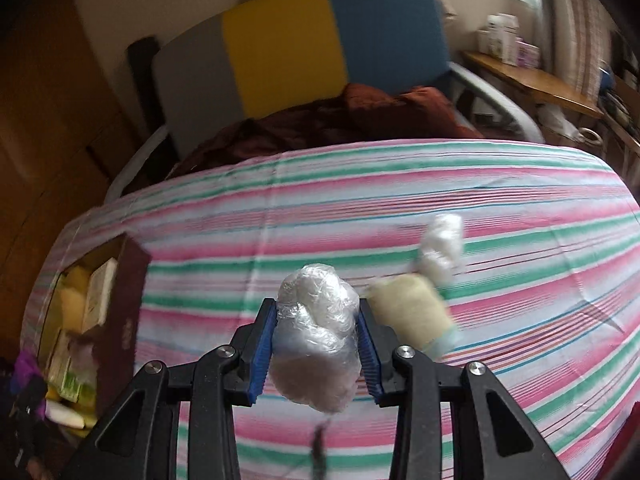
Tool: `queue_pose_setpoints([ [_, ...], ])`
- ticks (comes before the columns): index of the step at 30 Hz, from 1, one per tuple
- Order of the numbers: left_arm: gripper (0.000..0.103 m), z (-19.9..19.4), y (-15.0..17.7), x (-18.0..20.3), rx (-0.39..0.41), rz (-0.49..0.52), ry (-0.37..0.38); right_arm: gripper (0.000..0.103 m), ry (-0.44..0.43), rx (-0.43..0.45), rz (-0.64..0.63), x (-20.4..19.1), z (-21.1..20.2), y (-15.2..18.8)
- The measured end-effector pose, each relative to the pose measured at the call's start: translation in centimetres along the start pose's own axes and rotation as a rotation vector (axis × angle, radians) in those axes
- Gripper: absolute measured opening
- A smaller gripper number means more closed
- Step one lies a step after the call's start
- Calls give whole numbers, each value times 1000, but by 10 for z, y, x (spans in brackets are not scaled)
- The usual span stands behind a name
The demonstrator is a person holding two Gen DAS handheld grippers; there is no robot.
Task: Organize objects
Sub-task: 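Carry the purple packet and clear plastic bundle over the gold tray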
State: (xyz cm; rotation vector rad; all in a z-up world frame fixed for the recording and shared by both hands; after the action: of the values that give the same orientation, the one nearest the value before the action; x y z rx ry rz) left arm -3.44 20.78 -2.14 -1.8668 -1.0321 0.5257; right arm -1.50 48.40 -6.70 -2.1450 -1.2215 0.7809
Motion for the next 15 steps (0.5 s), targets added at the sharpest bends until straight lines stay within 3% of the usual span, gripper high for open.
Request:
queue_pose_setpoints([
  [6, 41, -7, 4, -28, 2, -67, -13, 38, -127, -15, -73, -74, -11, 12],
  [15, 41, -20, 10, -99, 6, -233, -58, 38, -330, -12, -145, -172, -38, 40],
])
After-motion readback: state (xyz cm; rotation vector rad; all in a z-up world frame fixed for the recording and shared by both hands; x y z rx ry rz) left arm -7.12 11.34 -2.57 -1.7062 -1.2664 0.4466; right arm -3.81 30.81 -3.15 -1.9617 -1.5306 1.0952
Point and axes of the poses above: each gripper's, at about its wrist camera, not at the fingertips, and z roughly the way its jaws point, x to its right, y to its underside, the point moved 7 cm from there along z, roughly the way its jaws point, and after that the axes turned 9 degrees about x, right-handed, at the moved point
